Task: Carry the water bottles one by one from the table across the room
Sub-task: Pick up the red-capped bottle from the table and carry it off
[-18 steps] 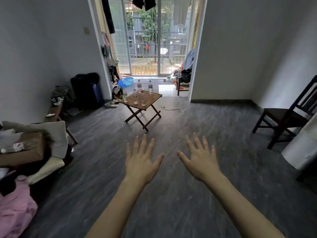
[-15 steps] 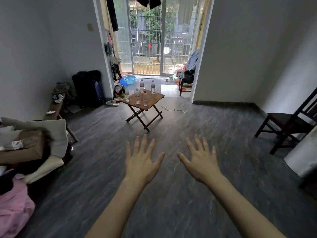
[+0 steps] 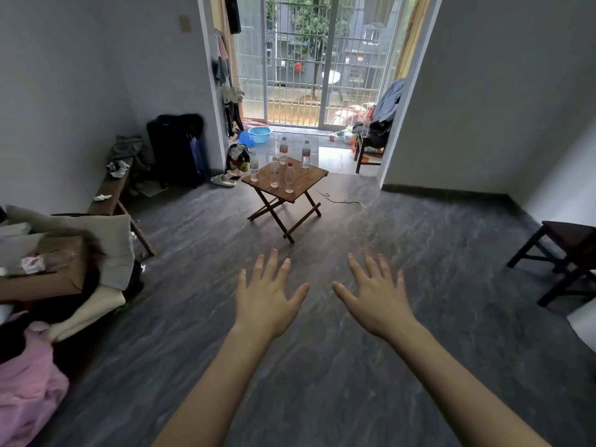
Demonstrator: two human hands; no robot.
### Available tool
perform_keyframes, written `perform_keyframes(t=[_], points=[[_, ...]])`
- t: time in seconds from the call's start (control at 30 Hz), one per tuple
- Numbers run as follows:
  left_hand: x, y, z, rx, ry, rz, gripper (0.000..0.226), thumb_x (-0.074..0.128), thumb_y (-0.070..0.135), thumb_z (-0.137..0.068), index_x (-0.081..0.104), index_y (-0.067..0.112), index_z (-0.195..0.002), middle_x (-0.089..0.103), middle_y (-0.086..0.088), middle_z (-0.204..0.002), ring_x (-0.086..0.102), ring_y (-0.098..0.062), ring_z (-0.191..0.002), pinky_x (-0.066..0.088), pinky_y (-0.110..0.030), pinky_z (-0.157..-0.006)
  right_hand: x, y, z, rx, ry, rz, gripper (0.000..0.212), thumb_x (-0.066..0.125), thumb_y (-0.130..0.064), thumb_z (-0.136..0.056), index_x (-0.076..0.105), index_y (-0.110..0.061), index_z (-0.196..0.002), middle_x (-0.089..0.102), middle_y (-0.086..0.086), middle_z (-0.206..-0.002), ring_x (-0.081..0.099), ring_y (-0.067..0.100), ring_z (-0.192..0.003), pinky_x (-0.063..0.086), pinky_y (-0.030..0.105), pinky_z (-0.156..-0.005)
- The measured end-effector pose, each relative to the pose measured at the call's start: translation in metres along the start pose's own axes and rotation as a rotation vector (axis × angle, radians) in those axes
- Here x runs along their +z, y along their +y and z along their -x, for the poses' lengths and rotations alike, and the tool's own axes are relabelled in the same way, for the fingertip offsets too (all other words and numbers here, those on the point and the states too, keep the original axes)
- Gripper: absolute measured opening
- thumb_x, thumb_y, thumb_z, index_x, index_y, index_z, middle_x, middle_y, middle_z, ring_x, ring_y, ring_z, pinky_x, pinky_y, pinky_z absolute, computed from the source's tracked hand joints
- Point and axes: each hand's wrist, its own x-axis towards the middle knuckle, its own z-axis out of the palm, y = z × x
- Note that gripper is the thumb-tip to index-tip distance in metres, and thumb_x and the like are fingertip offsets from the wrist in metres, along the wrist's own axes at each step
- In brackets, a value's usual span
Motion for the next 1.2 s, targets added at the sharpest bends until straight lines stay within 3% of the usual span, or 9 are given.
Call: perform_keyframes(t=[0.47,0.73,1.0,1.2], points=[[0.009,0.084,-0.177,0.054,0.001,-0.109,0.074,0.013,0.069,-0.101,-0.007,0.034,-0.162,-0.027,0.003,-0.168,-0.030,-0.020,-0.153,-0.019,-0.049,-0.122,-0.008,0.103,-0.168,0.023,-0.020,-0.076,0.078,0.021,-0.072,-0.094,0.000,-0.035,-0.159,-0.007,-0.001,-0.168,-0.011,0.026,-0.154,-0.005,0.058,-0.120],[0.010,0.135,-0.282,0.038,-0.007,-0.116,0.068,0.013,0.062,-0.104,-0.009,0.034,-0.162,-0.026,0.003,-0.168,-0.025,-0.016,-0.155,-0.018,-0.047,-0.123,-0.029,0.160,-0.275,-0.058,-0.024,-0.085,0.078,0.024,-0.069,-0.096,0.003,-0.029,-0.160,-0.010,0.001,-0.168,-0.012,0.025,-0.154,0.001,0.049,-0.122],[0.008,0.126,-0.365,-0.017,-0.009,-0.097,0.067,0.017,0.060,-0.105,-0.001,0.032,-0.163,-0.022,0.005,-0.169,-0.024,-0.015,-0.155,-0.015,-0.047,-0.125,-0.018,0.153,-0.374,-0.142,-0.031,-0.129,0.079,0.029,-0.066,-0.096,0.002,-0.028,-0.160,-0.013,0.002,-0.168,-0.011,0.027,-0.153,0.001,0.048,-0.123],[0.010,0.098,-0.447,-0.068,-0.066,-0.067,0.068,0.017,0.063,-0.104,-0.006,0.036,-0.162,-0.025,0.007,-0.168,-0.025,-0.014,-0.154,-0.015,-0.049,-0.125,-0.003,0.140,-0.466,-0.186,-0.058,-0.072,0.079,0.026,-0.065,-0.097,0.000,-0.025,-0.160,-0.010,0.006,-0.168,-0.012,0.028,-0.153,0.002,0.047,-0.123]])
